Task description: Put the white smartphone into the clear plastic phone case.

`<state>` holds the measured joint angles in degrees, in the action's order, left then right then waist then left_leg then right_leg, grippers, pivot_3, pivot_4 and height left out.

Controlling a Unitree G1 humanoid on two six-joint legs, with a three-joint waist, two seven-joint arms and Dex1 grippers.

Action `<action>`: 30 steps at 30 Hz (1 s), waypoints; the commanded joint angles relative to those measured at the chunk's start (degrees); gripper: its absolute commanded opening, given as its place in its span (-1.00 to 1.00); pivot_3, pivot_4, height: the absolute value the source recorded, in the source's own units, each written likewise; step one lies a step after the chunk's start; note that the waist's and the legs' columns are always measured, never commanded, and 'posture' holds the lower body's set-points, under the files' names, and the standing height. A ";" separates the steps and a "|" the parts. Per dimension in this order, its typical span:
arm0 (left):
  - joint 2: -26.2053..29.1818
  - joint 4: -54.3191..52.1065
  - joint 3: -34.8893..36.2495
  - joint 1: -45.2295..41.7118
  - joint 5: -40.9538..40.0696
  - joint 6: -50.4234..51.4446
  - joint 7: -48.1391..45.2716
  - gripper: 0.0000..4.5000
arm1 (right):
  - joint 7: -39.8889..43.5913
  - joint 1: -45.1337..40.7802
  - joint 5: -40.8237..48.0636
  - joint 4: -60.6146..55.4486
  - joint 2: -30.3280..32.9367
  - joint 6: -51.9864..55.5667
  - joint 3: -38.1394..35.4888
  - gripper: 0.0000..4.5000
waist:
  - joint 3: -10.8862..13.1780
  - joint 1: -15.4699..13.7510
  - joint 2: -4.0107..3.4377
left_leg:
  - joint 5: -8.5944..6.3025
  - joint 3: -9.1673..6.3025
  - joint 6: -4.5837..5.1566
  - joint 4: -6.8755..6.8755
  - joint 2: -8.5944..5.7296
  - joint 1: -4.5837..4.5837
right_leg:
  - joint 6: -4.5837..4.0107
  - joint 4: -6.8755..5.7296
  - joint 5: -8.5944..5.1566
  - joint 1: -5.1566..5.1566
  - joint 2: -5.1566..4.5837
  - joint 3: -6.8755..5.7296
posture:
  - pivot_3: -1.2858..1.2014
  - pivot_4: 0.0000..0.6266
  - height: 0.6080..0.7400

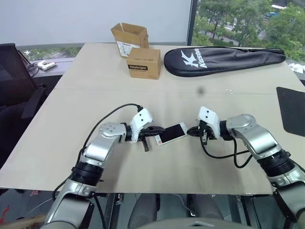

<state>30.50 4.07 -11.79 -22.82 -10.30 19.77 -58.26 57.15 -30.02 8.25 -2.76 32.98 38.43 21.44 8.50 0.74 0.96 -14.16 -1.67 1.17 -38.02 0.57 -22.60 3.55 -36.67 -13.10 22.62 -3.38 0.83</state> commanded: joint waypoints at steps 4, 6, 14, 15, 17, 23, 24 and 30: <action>-0.40 -3.23 4.55 1.07 -5.12 1.11 -0.24 -1.00 | 1.73 3.91 5.11 1.08 0.35 0.38 -5.56 -0.99 | 0.10 -0.19 -0.02 | 0.00 -0.02 0.00 0.00 0.00 -0.13 | -0.02 0.00 0.01 0.04 -0.05 -0.02 | 0.03 -0.52 1.00; 0.26 -5.63 7.29 2.08 -8.26 2.26 -0.87 -1.00 | 3.22 4.96 9.80 -0.69 -0.35 -2.07 -10.93 -0.99 | 0.31 -0.22 0.00 | 0.00 -0.03 0.00 0.01 -0.01 -0.29 | -0.02 0.03 0.02 0.12 -0.07 -0.03 | 0.03 -0.52 1.00; 6.75 -12.54 17.01 10.46 -12.31 2.69 0.04 -1.00 | 3.80 12.20 17.90 -3.54 1.87 -6.99 -24.98 -0.99 | 1.01 -0.01 -0.16 | 0.01 0.07 -0.01 0.29 -0.10 -0.84 | 0.23 0.00 0.16 0.85 -0.15 0.01 | 0.03 -0.52 1.00; 7.39 -13.05 18.29 12.30 -11.82 1.86 0.81 -1.00 | 3.93 13.89 17.89 -3.65 2.52 -8.22 -26.18 -0.99 | 1.02 -0.05 -0.18 | 0.01 0.06 -0.01 0.29 -0.10 -1.00 | 0.22 -0.03 0.17 1.02 -0.14 -0.01 | 0.03 -0.52 1.00; 8.41 -13.70 20.29 16.14 -10.15 0.28 3.03 -1.00 | 2.93 17.54 16.16 -3.27 3.60 -12.12 -28.02 -0.99 | 1.06 -0.11 -0.21 | 0.01 0.03 -0.01 0.34 -0.12 -1.09 | 0.24 -0.01 0.15 1.09 -0.14 -0.07 | 0.03 -0.52 1.00; 9.56 -19.71 25.40 27.82 -11.87 0.65 4.88 -0.44 | 6.08 23.40 17.44 1.02 5.48 -20.79 -33.37 -0.18 | 1.17 -0.05 -0.25 | 0.01 0.18 -0.01 0.46 -0.10 -1.07 | 0.24 0.10 0.15 1.10 -0.21 0.07 | 0.03 -0.52 1.00; 9.59 -21.19 26.37 29.69 -12.46 0.99 4.99 -0.20 | 6.94 23.80 17.28 1.86 6.24 -22.07 -33.82 0.07 | 1.18 -0.06 -0.26 | 0.01 0.21 -0.01 0.45 -0.08 -1.06 | 0.17 0.17 0.11 1.10 -0.21 0.09 | 0.03 -0.52 1.00; 9.23 -27.54 29.47 36.76 -14.95 2.16 5.71 0.86 | 10.38 24.07 17.01 6.33 9.40 -25.53 -34.28 1.00 | 1.18 -0.13 -0.25 | 0.03 0.29 -0.01 0.34 -0.05 -0.97 | 0.00 0.08 0.03 1.05 -0.19 0.15 | 0.03 -0.52 1.00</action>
<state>39.39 -20.08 15.68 12.65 -23.84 22.04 -52.94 66.25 -5.60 24.64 3.09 40.99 14.53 -11.35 9.68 0.61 0.71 -14.13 -1.36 1.16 -37.69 0.53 -23.57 3.55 -36.59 -13.07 23.67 -3.56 0.99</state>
